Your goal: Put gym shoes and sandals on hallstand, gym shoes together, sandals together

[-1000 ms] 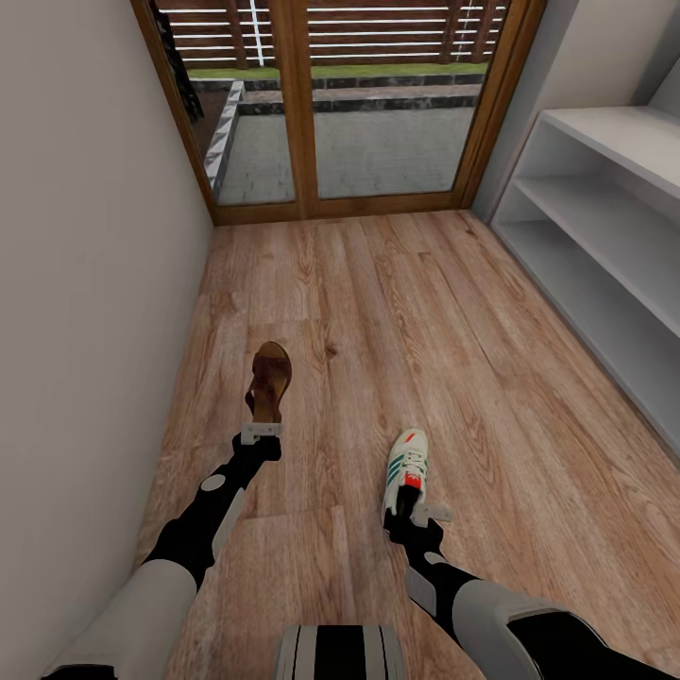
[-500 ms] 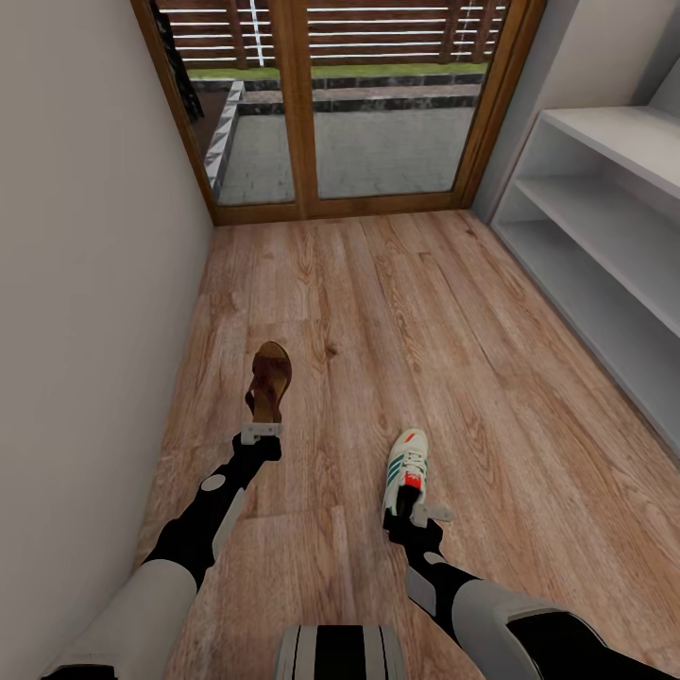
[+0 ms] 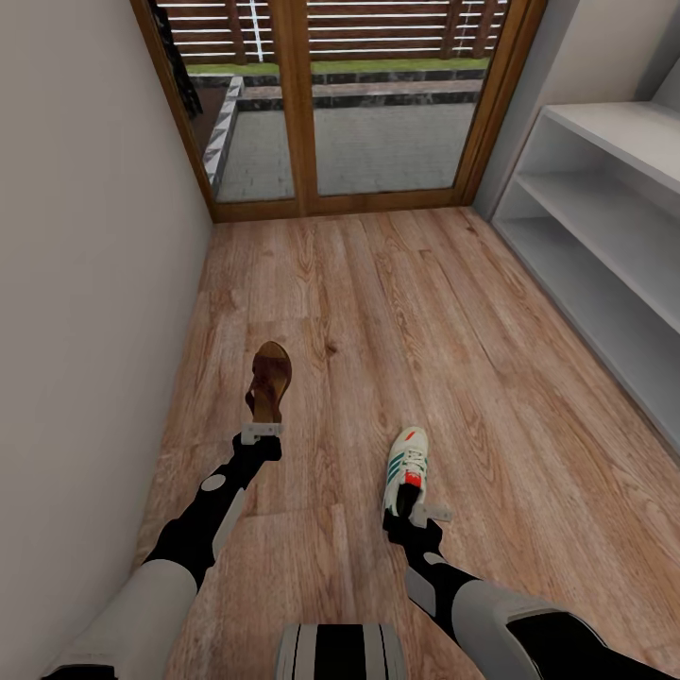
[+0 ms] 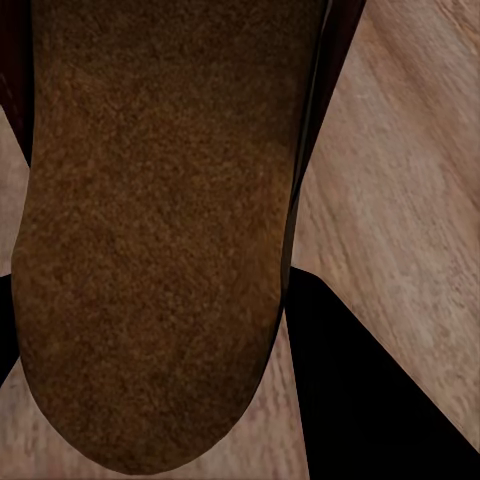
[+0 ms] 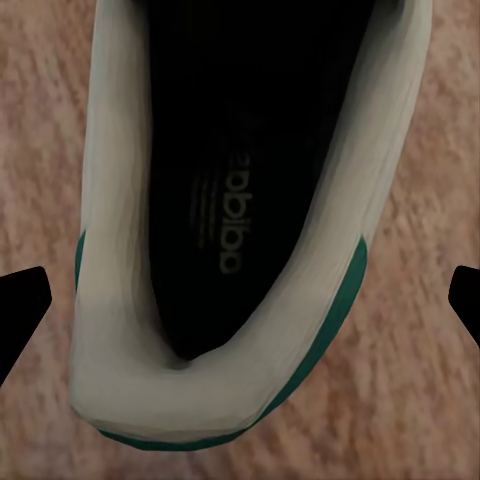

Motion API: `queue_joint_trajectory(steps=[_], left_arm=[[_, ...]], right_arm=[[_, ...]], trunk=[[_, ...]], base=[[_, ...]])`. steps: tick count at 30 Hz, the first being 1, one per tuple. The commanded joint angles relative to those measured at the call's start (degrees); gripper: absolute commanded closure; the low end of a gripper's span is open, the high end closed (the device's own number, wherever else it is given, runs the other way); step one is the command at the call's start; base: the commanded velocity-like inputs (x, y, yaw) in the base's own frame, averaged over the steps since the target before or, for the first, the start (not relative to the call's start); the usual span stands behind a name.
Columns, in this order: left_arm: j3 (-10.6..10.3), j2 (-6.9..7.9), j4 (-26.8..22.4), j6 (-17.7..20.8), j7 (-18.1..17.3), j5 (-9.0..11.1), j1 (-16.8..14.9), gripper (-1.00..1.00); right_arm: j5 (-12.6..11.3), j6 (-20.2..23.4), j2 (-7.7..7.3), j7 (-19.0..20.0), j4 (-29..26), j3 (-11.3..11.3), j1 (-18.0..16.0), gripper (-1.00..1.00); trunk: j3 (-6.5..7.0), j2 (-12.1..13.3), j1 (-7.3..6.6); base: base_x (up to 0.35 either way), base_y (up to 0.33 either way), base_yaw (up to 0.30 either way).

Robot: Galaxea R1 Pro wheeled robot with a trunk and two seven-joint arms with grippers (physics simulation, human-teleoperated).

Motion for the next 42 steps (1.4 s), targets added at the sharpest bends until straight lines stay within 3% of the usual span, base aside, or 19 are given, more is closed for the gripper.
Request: queue_joint_trajectory(steps=[1,42], left_arm=[[0.1,-0.04,0.0,-0.1,-0.3,-0.2,0.0,1.00],[0.1,-0.08,0.0,-0.1,-0.3,-0.2,0.0,1.00]], right_arm=[[-0.4,-0.3,0.03,-0.1,0.2,0.5,-0.1,-1.00],[-0.4,-0.2,0.12,0.9,0.3,0.5,-0.1,-1.00]], trunk=[[-0.04,0.0,-0.01],[-0.70,-0.1,0.07]], base=[[0.000,0.000,0.000],[0.000,0.000,0.000]])
